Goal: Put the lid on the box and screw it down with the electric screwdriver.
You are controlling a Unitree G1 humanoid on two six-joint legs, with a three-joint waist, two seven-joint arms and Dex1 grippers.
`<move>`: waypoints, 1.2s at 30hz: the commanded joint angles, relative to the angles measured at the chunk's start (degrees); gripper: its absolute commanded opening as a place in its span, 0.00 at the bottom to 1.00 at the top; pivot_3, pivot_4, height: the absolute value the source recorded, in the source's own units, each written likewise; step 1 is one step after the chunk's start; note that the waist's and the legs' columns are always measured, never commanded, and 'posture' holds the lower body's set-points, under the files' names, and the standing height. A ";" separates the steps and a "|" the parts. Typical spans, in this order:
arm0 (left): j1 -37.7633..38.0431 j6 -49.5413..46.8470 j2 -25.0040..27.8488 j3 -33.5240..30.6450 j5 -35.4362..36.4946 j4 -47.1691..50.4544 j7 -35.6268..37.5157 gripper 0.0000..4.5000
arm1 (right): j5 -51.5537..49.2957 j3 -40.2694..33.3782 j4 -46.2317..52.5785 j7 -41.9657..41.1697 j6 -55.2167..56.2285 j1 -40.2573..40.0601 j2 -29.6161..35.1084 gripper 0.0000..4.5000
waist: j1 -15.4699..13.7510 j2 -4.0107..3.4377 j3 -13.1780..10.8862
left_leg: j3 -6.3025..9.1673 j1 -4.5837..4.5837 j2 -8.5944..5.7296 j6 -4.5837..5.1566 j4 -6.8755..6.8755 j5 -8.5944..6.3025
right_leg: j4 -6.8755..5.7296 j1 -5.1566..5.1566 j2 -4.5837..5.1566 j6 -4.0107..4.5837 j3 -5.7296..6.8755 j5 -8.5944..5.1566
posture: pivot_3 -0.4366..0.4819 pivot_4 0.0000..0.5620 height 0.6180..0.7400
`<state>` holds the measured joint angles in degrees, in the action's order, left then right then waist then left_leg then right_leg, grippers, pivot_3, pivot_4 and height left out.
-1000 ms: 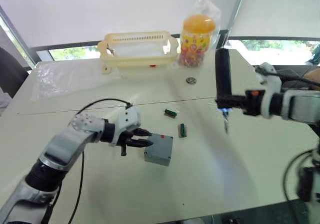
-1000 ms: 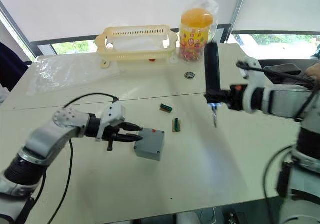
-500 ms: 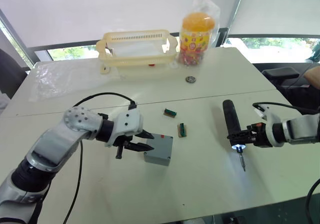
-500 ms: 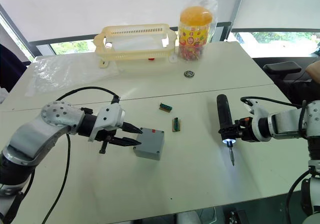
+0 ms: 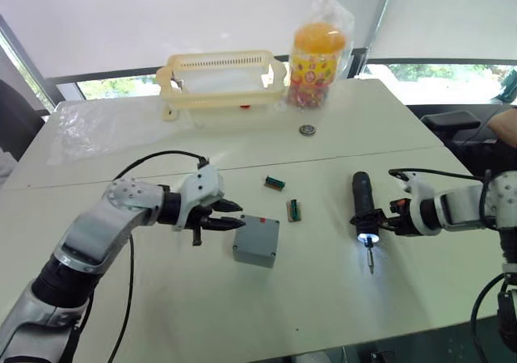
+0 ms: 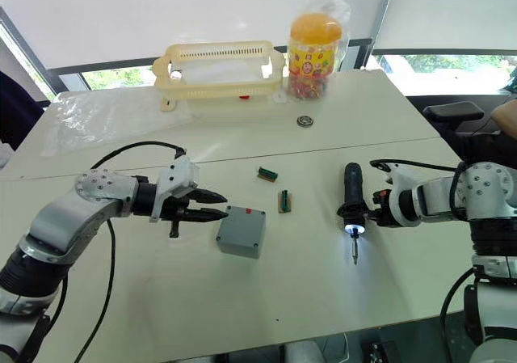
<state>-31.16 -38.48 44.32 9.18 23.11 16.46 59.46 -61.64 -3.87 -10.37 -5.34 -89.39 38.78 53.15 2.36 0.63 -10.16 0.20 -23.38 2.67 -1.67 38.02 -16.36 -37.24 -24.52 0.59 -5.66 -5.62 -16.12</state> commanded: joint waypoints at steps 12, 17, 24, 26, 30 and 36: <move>16.13 -8.05 -4.15 -8.19 4.93 5.28 -11.03 0.33 | 16.56 7.92 41.98 -9.62 22.32 -12.76 -6.81 0.99 | -0.10 -0.04 -0.03 | 0.28 -0.01 0.07 -0.02 -0.06 0.00 | -0.29 -0.08 -0.04 -0.08 0.21 0.06 | 0.48 0.27 1.00; 16.03 -10.04 -6.80 -7.94 7.14 6.51 -12.51 0.33 | 20.32 11.64 46.11 -6.39 21.52 -15.73 -13.04 0.99 | -0.27 -0.01 -0.01 | 0.17 0.00 -0.06 -0.20 0.18 0.11 | -0.28 0.05 0.13 -0.07 0.11 0.08 | 0.48 0.27 1.00; 11.72 -7.79 -8.42 -4.15 5.18 2.16 -11.40 0.33 | 23.65 14.70 46.44 -3.41 17.31 -15.41 -19.82 0.99 | -0.07 0.00 0.01 | 0.23 0.08 -0.05 -0.27 0.16 0.15 | -0.33 0.07 0.02 0.00 0.12 0.14 | 0.48 0.27 1.00; 10.21 -6.61 -8.92 -3.30 4.45 0.19 -10.67 0.33 | 23.89 14.57 46.87 -1.76 14.43 -15.56 -22.50 0.99 | -0.03 0.01 0.01 | 0.22 0.08 -0.05 -0.27 0.14 0.15 | -0.34 0.06 0.03 -0.01 0.12 0.15 | 0.48 0.27 1.00; 7.53 -3.46 -10.00 -0.72 2.39 -3.72 -8.69 0.33 | 23.87 12.91 48.69 0.95 7.90 -15.70 -28.89 0.99 | 0.05 0.00 0.01 | 0.23 0.08 -0.05 -0.27 0.13 0.15 | -0.34 0.06 0.03 -0.01 0.13 0.15 | 0.48 0.27 1.00; 2.65 2.44 -12.67 2.98 -1.75 -11.59 -5.80 0.33 | 24.44 10.77 51.21 1.97 0.19 -15.04 -35.90 0.99 | 0.06 -0.01 0.02 | 0.23 0.08 -0.05 -0.27 0.13 0.15 | -0.37 0.05 0.02 -0.01 0.14 0.15 | 0.48 0.27 1.00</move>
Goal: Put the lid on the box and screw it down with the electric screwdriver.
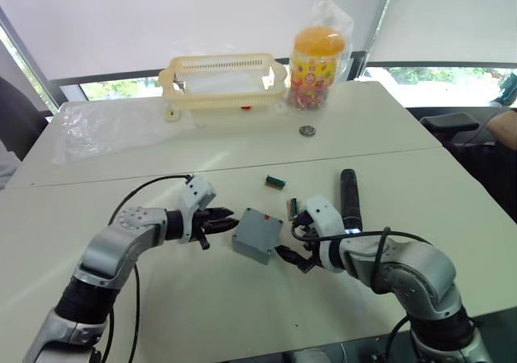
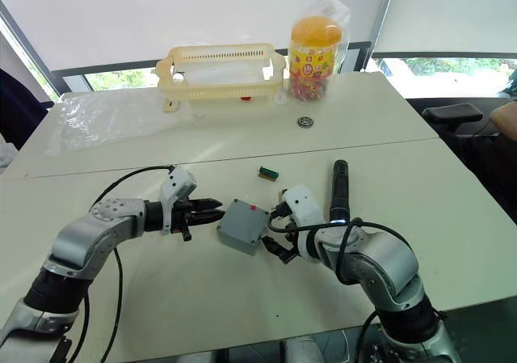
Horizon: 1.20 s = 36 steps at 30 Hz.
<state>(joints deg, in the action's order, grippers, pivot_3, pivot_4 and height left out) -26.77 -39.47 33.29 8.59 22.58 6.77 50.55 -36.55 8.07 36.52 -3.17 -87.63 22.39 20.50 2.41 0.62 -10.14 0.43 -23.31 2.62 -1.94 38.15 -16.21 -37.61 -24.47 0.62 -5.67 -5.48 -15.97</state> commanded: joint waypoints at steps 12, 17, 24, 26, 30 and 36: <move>-2.12 8.09 -0.48 -1.72 -5.97 -7.66 0.07 0.33 | -0.84 -6.39 9.61 -8.22 -2.18 3.41 3.17 0.99 | 0.15 -0.01 0.02 | 0.00 -0.01 -0.01 0.00 0.00 0.00 | -0.02 -0.01 0.02 -0.01 0.01 0.00 | 0.48 0.27 1.00; 3.75 1.41 2.56 -6.94 -2.50 1.22 -1.85 0.33 | -3.27 -7.06 11.08 -15.05 1.06 2.24 9.04 0.99 | 0.17 -0.01 0.02 | 0.08 0.02 0.05 0.01 -0.05 -0.01 | -0.10 -0.02 -0.04 -0.01 0.07 0.00 | 0.48 0.27 1.00; 16.52 -9.72 5.34 -13.13 4.79 17.58 -4.27 0.33 | 0.03 -3.59 5.93 -17.66 8.40 0.81 13.13 0.99 | 0.22 0.03 0.03 | 0.03 0.03 0.03 0.01 -0.02 0.00 | -0.13 -0.02 0.02 -0.01 0.04 0.00 | 0.48 0.27 1.00; 18.48 -11.39 5.22 -13.69 6.10 20.08 -5.33 0.33 | -0.30 -3.70 4.66 -18.05 9.27 0.71 12.15 0.99 | 0.03 0.03 0.03 | 0.04 0.06 0.03 0.01 -0.02 -0.01 | -0.15 -0.01 0.01 0.00 0.04 0.00 | 0.48 0.27 1.00; 20.18 -12.27 3.74 -11.99 6.65 22.80 -7.96 0.33 | -0.27 -2.69 3.09 -19.34 11.96 0.48 11.13 0.99 | -0.03 0.05 0.04 | 0.09 0.05 0.02 0.00 -0.01 0.00 | -0.18 -0.01 0.00 0.00 0.08 0.00 | 0.48 0.27 1.00; 18.01 -12.12 -0.08 -8.46 6.01 22.25 -11.48 0.33 | 0.89 0.99 0.44 -21.68 17.19 -0.55 10.90 0.99 | 0.05 0.05 0.04 | 0.06 0.05 0.02 0.00 -0.01 0.00 | -0.18 0.00 0.01 0.00 0.07 0.00 | 0.48 0.27 1.00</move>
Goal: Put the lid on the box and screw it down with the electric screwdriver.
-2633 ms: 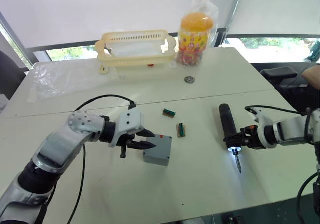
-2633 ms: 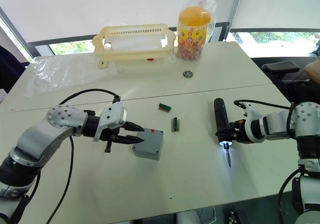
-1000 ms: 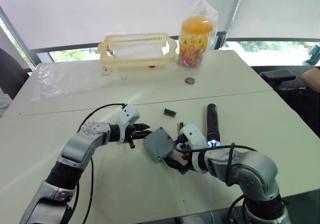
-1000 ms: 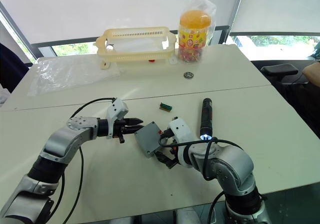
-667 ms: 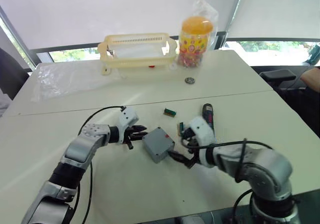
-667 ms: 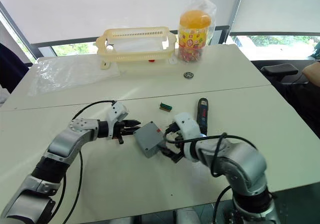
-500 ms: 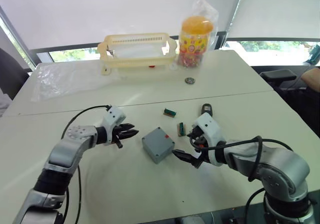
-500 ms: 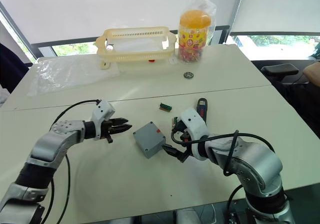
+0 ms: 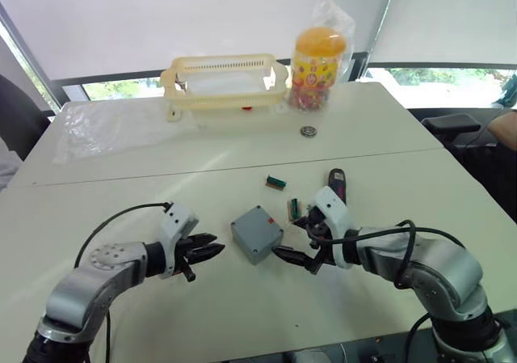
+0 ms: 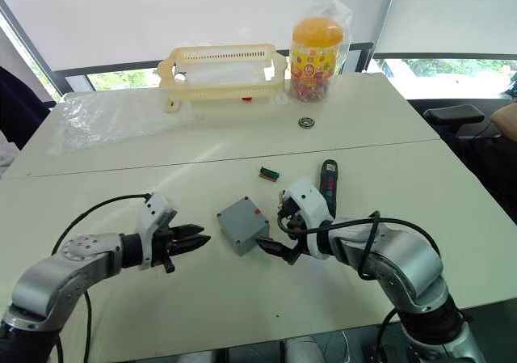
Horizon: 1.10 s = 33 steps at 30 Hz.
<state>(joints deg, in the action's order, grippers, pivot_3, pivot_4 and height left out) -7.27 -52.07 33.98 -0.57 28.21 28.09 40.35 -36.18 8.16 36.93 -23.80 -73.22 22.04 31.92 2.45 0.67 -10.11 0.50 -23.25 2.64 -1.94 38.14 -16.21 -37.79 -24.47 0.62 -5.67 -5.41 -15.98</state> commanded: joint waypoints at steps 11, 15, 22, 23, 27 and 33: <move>-7.21 6.71 -1.73 5.90 -4.34 -7.20 -1.24 0.33 | 0.15 5.00 -0.67 -3.94 7.00 -2.24 -2.70 0.99 | -0.11 0.01 0.01 | 0.00 0.03 -0.01 0.00 0.01 0.00 | -0.05 0.00 -0.01 0.00 0.00 0.00 | 0.48 0.27 1.00; -8.07 8.09 -1.80 6.27 -5.21 -8.86 -0.90 0.33 | -0.29 5.14 0.17 -3.42 6.25 -2.92 -3.69 0.99 | -0.01 0.01 0.01 | 0.00 0.03 -0.02 0.00 0.01 0.00 | -0.06 0.00 0.00 0.00 0.00 0.00 | 0.48 0.27 1.00; -8.98 9.38 -1.76 6.70 -5.97 -10.17 -0.45 0.33 | -0.09 5.22 1.20 -2.40 4.75 -3.49 -5.12 0.99 | 0.00 0.01 0.01 | 0.01 0.04 -0.02 0.00 0.01 0.00 | -0.09 0.00 -0.01 0.00 0.00 0.00 | 0.48 0.27 1.00; -9.02 9.45 -1.81 6.73 -6.03 -10.21 -0.45 0.33 | -0.12 5.14 1.27 -2.36 4.59 -3.51 -5.15 0.99 | 0.00 0.01 0.01 | 0.01 0.04 -0.02 0.00 0.01 0.00 | -0.09 0.00 -0.01 0.00 0.00 0.00 | 0.48 0.27 1.00; -9.06 9.40 -2.02 7.03 -5.97 -9.88 -0.33 0.33 | 0.46 5.22 1.10 -2.24 4.31 -3.43 -4.57 0.99 | 0.00 0.01 0.01 | 0.01 0.04 -0.02 0.00 0.01 0.00 | -0.09 0.00 -0.01 0.00 0.00 0.00 | 0.48 0.27 1.00; -6.98 7.78 3.13 4.11 -4.10 -6.78 3.49 0.33 | -0.74 -0.19 1.46 -5.86 4.40 -1.01 1.53 0.99 | 0.00 0.01 0.00 | 0.00 0.04 -0.02 0.00 0.02 0.00 | -0.09 0.00 0.00 0.00 0.00 0.00 | 0.48 0.27 1.00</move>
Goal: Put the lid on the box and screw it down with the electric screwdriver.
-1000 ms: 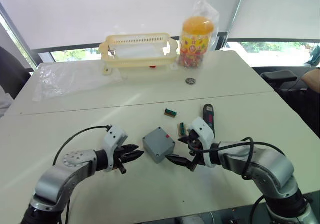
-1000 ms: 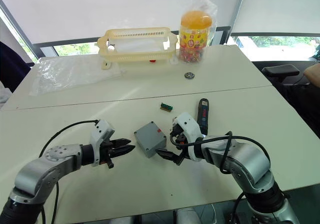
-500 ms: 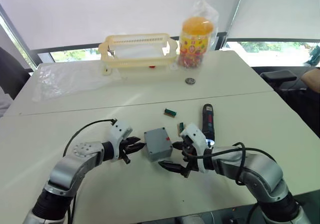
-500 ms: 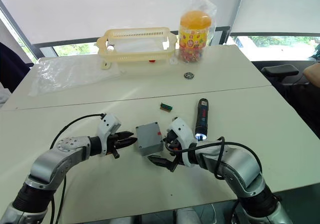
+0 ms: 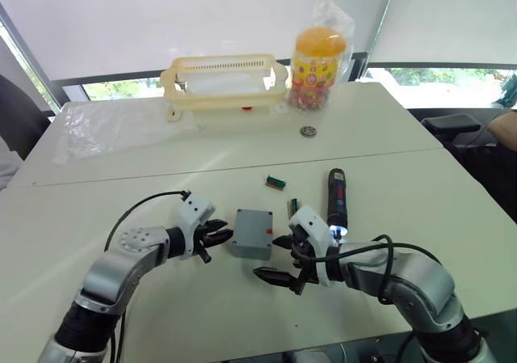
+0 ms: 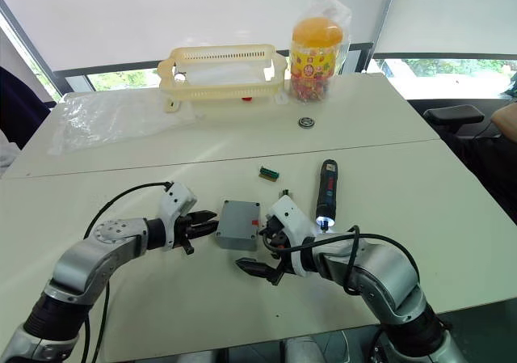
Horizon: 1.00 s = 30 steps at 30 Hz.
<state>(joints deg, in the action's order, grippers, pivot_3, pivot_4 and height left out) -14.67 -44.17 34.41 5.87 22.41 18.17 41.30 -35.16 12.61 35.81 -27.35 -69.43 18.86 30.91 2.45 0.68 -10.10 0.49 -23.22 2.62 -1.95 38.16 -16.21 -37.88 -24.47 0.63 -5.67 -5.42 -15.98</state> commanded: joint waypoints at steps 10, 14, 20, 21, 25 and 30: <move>-12.18 -5.80 12.57 -11.02 11.67 0.40 11.48 0.33 | -8.54 -17.80 -19.74 -19.01 9.19 17.12 9.52 0.99 | 0.17 0.07 -0.06 | -0.01 0.05 0.00 0.01 0.03 0.00 | -0.02 0.06 -0.02 0.00 0.02 0.00 | 0.48 0.27 1.00; -15.23 -6.58 14.62 -11.45 12.16 -0.82 12.24 0.33 | 6.16 -9.37 -37.31 -18.66 27.11 23.69 4.63 0.99 | 0.79 0.06 -0.05 | -0.11 0.15 0.01 0.01 -0.03 0.00 | -0.05 0.04 -0.05 0.00 -0.07 0.00 | 0.48 0.27 1.00; -13.22 -8.28 15.13 -12.35 13.20 1.44 9.98 0.33 | 18.81 -2.42 -63.62 -20.70 47.38 33.16 -5.78 0.99 | 1.73 0.03 -0.09 | -0.15 0.01 0.03 -0.01 -0.06 0.01 | -0.09 -0.15 -0.03 0.00 -0.11 0.00 | 0.48 0.27 1.00; -12.75 -8.28 14.97 -12.44 12.99 1.50 9.30 0.33 | 20.10 -1.98 -67.53 -21.14 49.87 34.58 -7.25 0.99 | 1.70 0.02 -0.09 | -0.16 0.01 0.03 -0.03 -0.05 0.02 | -0.12 -0.16 -0.03 0.00 -0.12 0.00 | 0.48 0.27 1.00; -10.75 -8.20 14.28 -13.09 12.95 2.32 7.02 0.33 | 23.85 -2.08 -80.48 -21.33 58.22 39.38 -12.07 0.88 | 1.56 0.02 -0.09 | -0.12 0.04 0.04 -0.10 -0.05 0.06 | -0.20 -0.16 -0.03 0.00 -0.10 0.00 | 0.48 0.27 1.00; -7.66 -8.80 12.67 -13.69 13.93 4.87 3.99 0.33 | 26.61 -3.28 -90.22 -21.11 63.93 42.87 -15.75 0.57 | 1.53 0.02 -0.09 | -0.13 0.04 0.03 -0.18 -0.05 0.10 | -0.20 -0.13 0.04 0.00 -0.09 0.01 | 0.48 0.27 1.00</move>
<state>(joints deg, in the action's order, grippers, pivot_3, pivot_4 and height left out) -22.71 -52.90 47.26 -6.05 35.61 20.60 46.36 -9.21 10.80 -52.88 -48.54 -7.76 59.86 15.53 3.98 0.70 -10.19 0.37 -23.18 2.64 -2.13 38.11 -16.11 -38.08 -24.60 0.67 -5.67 -5.50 -15.97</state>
